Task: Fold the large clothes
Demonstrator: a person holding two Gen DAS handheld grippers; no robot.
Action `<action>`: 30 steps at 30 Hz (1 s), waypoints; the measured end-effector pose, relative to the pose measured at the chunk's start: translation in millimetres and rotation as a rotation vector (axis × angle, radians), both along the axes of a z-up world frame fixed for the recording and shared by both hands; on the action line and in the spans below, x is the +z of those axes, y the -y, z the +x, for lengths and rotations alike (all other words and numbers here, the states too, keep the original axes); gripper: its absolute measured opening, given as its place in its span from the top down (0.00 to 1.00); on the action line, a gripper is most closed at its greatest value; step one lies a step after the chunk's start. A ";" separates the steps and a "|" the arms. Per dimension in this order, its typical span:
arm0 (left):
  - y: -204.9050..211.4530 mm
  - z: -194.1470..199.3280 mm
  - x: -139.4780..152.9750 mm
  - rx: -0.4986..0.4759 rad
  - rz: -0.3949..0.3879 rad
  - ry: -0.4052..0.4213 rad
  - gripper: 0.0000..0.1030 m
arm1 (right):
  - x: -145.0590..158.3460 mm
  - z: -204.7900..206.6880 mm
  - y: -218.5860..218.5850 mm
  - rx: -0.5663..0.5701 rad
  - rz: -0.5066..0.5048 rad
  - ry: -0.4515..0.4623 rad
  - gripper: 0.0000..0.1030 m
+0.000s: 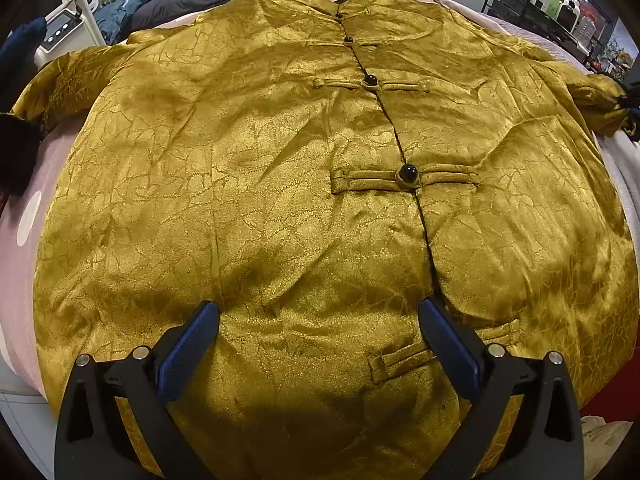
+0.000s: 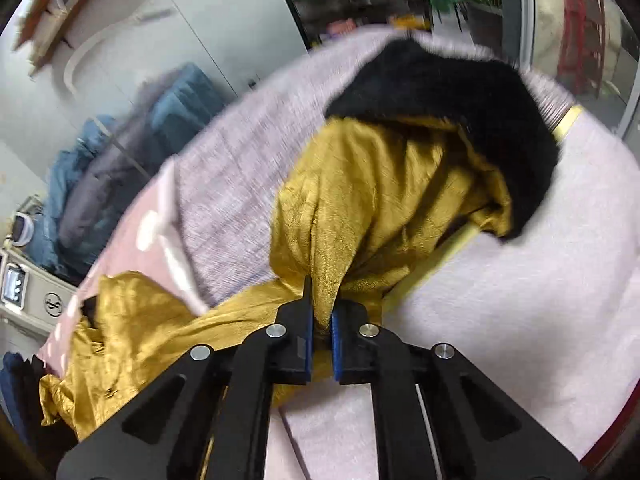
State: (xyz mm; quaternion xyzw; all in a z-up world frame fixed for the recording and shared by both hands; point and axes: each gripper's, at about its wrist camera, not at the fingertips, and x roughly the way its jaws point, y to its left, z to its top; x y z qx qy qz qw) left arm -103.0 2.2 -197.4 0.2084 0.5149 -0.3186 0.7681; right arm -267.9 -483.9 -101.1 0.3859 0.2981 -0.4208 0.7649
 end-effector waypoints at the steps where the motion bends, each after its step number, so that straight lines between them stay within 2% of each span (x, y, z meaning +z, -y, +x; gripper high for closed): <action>1: -0.2 -0.5 0.0 0.001 -0.001 0.002 0.05 | 10.8 -9.1 -11.1 0.017 -0.048 0.037 0.93; 2: -0.4 -1.0 0.1 0.002 0.000 0.003 0.05 | 21.0 -21.4 -25.6 0.036 -0.096 0.086 0.93; 4: -0.3 -0.9 0.3 0.003 0.003 0.003 0.05 | 22.7 -46.5 -47.0 0.058 -0.106 0.172 0.93; 6: -0.1 -0.8 0.6 0.002 0.005 0.003 0.05 | 4.6 -75.8 -68.9 0.053 -0.029 0.252 0.93; 9: -1.3 -0.1 0.4 -0.001 0.003 0.002 0.05 | -41.1 -103.8 -99.0 0.014 0.084 0.260 0.89; 10: -1.7 0.0 0.3 -0.003 0.004 0.002 0.05 | -62.6 -109.6 -111.4 0.015 0.126 0.229 0.77; 11: -1.6 0.3 0.2 -0.005 0.006 0.001 0.05 | -77.2 -114.1 -124.6 0.005 0.164 0.174 0.70; 12: -1.4 0.7 0.2 -0.008 0.009 -0.001 0.05 | -89.6 -120.2 -134.1 0.000 0.186 0.174 0.70; 13: -1.3 1.2 0.2 -0.011 0.012 -0.003 0.05 | -89.4 -127.4 -142.3 -0.011 0.150 0.220 0.68; 15: 0.1 2.5 -0.2 -0.012 0.016 -0.008 0.05 | -75.2 -134.3 -157.9 -0.061 0.056 0.138 0.50; 16: 0.4 2.5 -0.4 -0.011 0.017 -0.009 0.05 | -68.7 -137.6 -161.9 -0.079 0.016 0.128 0.31; 17: 1.2 3.0 -0.6 -0.011 0.014 -0.011 0.05 | -57.9 -146.2 -166.1 -0.126 -0.043 0.157 0.20; 18: 1.5 3.3 -0.7 -0.011 0.015 -0.010 0.05 | -51.5 -155.2 -169.7 -0.173 -0.069 0.211 0.17; 19: 2.0 4.3 -0.8 -0.010 0.014 -0.009 0.05 | -50.6 -159.7 -168.8 -0.206 -0.047 0.245 0.16; 23: 2.0 2.4 -0.4 -0.010 0.015 0.008 0.05 | -70.9 -164.0 -146.5 -0.245 0.146 0.329 0.16; 26: 2.6 -2.5 2.3 -0.013 0.027 0.029 0.06 | -78.1 -181.6 -139.9 -0.379 0.131 0.386 0.16; 28: 3.7 -3.2 5.4 -0.013 0.037 0.027 0.06 | -84.6 -186.5 -131.3 -0.410 0.164 0.408 0.16; 30: 4.4 -3.0 9.3 -0.011 0.037 0.022 0.06 | -86.6 -188.1 -122.9 -0.424 0.146 0.395 0.20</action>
